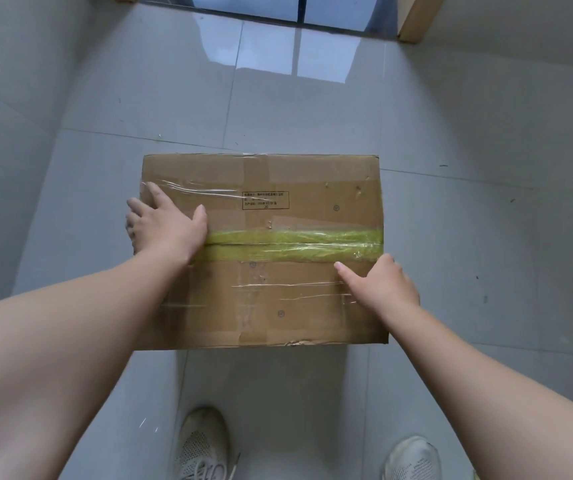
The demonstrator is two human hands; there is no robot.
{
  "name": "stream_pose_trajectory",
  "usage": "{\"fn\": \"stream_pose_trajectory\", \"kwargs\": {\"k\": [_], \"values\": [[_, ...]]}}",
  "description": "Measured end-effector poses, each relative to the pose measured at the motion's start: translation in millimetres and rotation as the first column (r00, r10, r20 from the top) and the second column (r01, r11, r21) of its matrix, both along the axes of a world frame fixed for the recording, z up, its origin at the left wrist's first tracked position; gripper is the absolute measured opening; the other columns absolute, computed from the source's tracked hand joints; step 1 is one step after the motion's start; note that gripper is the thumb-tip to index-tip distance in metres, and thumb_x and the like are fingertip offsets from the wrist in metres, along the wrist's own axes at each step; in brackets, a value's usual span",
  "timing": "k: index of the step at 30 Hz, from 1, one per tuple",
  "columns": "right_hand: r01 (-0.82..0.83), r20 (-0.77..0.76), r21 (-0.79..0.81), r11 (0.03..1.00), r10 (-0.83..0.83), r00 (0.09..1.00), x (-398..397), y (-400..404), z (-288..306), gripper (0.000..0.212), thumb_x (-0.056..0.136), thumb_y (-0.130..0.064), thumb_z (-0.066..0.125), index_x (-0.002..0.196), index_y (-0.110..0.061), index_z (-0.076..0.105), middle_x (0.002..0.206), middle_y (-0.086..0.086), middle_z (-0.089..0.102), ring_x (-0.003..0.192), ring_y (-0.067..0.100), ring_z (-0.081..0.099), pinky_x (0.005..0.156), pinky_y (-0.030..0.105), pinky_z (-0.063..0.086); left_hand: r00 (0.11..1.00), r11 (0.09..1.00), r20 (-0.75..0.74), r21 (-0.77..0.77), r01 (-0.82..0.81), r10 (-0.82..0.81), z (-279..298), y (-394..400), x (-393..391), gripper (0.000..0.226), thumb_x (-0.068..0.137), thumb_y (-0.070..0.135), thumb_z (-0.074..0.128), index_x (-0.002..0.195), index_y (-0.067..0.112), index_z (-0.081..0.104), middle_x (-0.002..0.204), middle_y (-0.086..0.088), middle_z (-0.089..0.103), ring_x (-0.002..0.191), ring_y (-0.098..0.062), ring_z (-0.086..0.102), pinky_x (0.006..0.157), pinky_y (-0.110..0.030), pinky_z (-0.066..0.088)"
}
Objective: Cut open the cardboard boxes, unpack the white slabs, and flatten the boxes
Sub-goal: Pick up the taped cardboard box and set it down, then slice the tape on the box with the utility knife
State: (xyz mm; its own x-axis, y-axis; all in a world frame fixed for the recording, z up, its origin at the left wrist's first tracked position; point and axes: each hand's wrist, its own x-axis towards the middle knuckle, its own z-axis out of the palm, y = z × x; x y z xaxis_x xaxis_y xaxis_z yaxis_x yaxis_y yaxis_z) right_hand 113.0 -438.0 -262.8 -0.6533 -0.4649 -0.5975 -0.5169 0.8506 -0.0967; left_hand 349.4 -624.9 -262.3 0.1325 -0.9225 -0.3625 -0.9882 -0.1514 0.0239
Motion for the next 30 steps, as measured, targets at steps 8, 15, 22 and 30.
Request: {"fn": "stream_pose_trajectory", "kwargs": {"k": [8,15,22,30], "values": [[-0.141,-0.175,-0.039,0.989,0.132,0.976,-49.1,-3.0,5.6,0.064,0.088,-0.07,0.028,0.089,-0.015,0.06,0.096,0.007,0.065,0.088,0.03,0.058,0.074,0.035,0.044,0.727,0.82,-0.39,-0.173,0.545,-0.565,19.2,48.4,-112.8,0.048,0.092,0.038,0.049,0.132,0.012,0.046,0.14,-0.009,0.042,0.133,-0.025,0.031,0.111,-0.036,0.023],[-0.092,-0.164,-0.151,0.984,0.067,0.984,-141.8,57.3,-4.0,0.054,0.09,-0.063,0.037,0.103,-0.015,0.059,0.11,0.007,0.062,0.098,0.029,0.058,0.071,0.033,0.041,0.405,0.555,-0.48,-0.225,0.801,-0.778,11.0,115.9,-232.6,0.036,0.093,0.033,0.05,0.125,0.017,0.053,0.128,-0.001,0.053,0.121,-0.021,0.045,0.093,-0.032,0.041],[-0.036,-0.25,-0.184,0.982,-0.012,0.968,-268.3,159.0,-34.9,0.055,0.09,-0.061,0.042,0.113,-0.014,0.057,0.117,0.009,0.059,0.104,0.031,0.057,0.082,0.036,0.046,0.198,0.337,-0.47,-0.232,0.912,-0.86,-25.6,201.8,-366.5,0.036,0.094,0.035,0.047,0.128,0.021,0.05,0.129,0.002,0.053,0.119,-0.019,0.047,0.092,-0.032,0.044],[-0.005,-0.341,-0.144,0.99,-0.044,0.939,-364.1,229.9,-61.1,0.053,0.092,-0.057,0.043,0.117,-0.013,0.057,0.121,0.013,0.057,0.108,0.03,0.057,0.084,0.036,0.046,0.072,0.224,-0.435,-0.309,0.924,-0.897,-35.7,260.3,-449.3,0.038,0.094,0.035,0.046,0.13,0.021,0.049,0.128,0.002,0.053,0.117,-0.02,0.049,0.088,-0.033,0.046]]}}
